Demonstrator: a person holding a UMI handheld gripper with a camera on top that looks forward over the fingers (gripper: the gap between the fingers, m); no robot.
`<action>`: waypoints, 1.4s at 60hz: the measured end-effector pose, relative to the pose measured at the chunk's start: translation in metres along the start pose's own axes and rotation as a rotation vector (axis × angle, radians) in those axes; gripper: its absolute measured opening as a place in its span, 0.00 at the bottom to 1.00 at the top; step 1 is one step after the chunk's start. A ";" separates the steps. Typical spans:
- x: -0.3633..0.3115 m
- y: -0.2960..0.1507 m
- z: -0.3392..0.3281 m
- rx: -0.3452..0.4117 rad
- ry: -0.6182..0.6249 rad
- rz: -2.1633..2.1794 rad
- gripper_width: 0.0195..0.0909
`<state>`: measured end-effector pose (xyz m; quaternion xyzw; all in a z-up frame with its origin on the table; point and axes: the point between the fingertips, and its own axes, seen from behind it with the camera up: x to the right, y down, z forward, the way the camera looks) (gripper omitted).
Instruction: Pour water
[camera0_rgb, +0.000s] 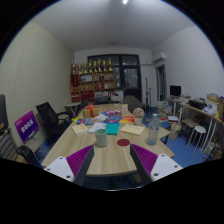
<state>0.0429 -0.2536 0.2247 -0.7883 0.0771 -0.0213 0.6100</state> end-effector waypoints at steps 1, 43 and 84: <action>0.001 0.000 0.001 0.001 0.002 0.001 0.88; 0.262 0.042 0.292 -0.008 0.064 -0.058 0.88; 0.274 0.028 0.395 -0.002 0.144 -0.067 0.35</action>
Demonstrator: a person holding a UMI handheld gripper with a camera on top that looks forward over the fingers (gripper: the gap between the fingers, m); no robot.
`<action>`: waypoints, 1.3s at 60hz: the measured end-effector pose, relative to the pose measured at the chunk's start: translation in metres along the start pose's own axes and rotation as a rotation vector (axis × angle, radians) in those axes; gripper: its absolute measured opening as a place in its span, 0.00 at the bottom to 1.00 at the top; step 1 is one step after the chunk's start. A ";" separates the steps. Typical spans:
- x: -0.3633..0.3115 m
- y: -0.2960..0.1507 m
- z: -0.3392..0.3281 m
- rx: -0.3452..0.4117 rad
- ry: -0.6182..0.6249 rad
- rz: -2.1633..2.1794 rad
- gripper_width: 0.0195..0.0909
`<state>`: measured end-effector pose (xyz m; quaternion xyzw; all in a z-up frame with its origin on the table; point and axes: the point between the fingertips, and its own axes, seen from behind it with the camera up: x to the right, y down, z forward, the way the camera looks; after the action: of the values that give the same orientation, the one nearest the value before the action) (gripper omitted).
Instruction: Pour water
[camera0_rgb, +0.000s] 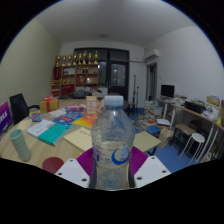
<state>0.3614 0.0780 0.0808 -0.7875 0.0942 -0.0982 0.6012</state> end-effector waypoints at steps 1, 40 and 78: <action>-0.005 -0.005 -0.003 0.006 -0.006 -0.003 0.35; -0.205 -0.108 -0.024 0.046 0.177 -1.987 0.35; -0.203 -0.131 -0.036 0.112 -0.060 -0.469 0.36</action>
<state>0.1602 0.1326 0.2081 -0.7558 -0.1145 -0.2168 0.6072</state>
